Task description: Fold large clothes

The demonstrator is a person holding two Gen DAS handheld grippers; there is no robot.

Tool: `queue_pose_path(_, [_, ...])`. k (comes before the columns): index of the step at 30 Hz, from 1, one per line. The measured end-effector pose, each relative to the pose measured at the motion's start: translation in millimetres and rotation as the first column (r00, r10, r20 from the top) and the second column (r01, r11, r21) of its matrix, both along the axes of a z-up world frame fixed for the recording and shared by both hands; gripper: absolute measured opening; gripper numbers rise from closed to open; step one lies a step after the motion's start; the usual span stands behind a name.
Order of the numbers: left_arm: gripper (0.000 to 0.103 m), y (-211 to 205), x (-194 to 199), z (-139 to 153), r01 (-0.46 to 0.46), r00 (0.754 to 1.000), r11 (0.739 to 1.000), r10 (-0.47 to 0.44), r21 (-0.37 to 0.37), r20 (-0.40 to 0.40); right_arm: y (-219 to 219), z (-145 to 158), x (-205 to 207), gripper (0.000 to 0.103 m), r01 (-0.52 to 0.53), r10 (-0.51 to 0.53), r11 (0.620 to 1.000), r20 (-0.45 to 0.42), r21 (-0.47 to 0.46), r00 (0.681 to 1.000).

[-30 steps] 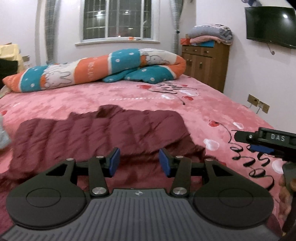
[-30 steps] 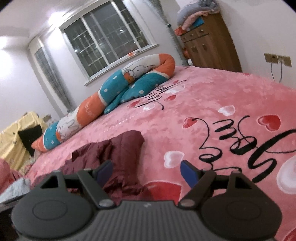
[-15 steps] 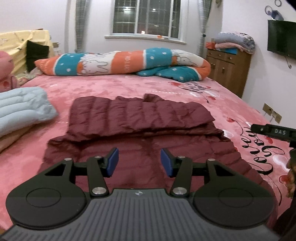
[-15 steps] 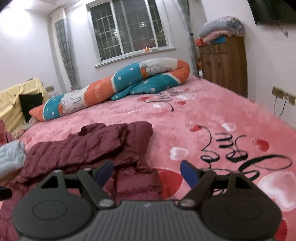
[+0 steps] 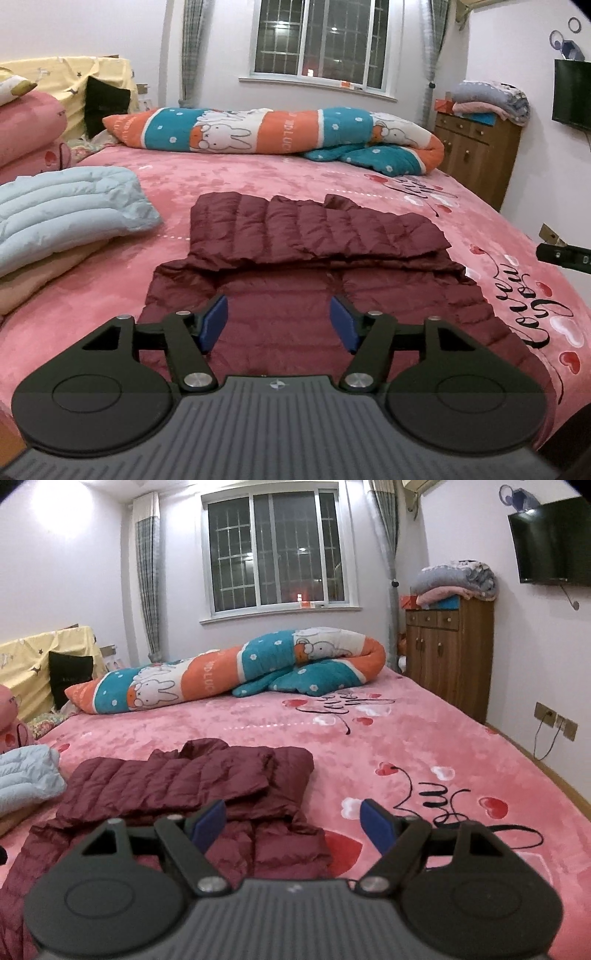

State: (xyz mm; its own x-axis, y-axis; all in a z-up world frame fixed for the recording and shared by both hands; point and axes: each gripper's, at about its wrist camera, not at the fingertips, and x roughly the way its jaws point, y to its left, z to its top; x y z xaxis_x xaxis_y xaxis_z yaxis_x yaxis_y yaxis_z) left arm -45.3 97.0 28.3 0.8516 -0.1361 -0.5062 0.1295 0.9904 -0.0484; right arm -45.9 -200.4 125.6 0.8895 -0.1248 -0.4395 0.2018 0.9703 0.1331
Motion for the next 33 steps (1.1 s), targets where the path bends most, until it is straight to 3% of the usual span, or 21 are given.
queue_pose_path(6, [0.078, 9.7, -6.2, 0.1, -0.019, 1.0, 1.0, 0.019, -0.003, 0.005, 5.1, 4.9, -9.4, 0.08, 0.009, -0.009, 1.0, 0.006, -0.025, 1.0])
queue_pose_path(10, [0.082, 14.1, -8.9, -0.2, -0.035, 0.999, 0.999, 0.035, -0.006, 0.002, 7.8, 8.5, -14.8, 0.086, 0.021, -0.02, 0.999, 0.015, -0.031, 1.0])
queue_pose_path(15, [0.094, 16.8, -14.5, 0.0, -0.056, 0.998, 0.998, 0.056, -0.005, 0.005, 10.3, 9.6, -19.6, 0.091, 0.028, -0.027, 0.999, 0.013, -0.042, 1.0])
queue_pose_path(33, [0.102, 25.2, -17.5, -5.6, -0.094, 0.995, 0.996, 0.094, -0.005, -0.022, 18.4, 12.8, -32.0, 0.095, 0.015, -0.015, 0.998, 0.004, -0.061, 1.0])
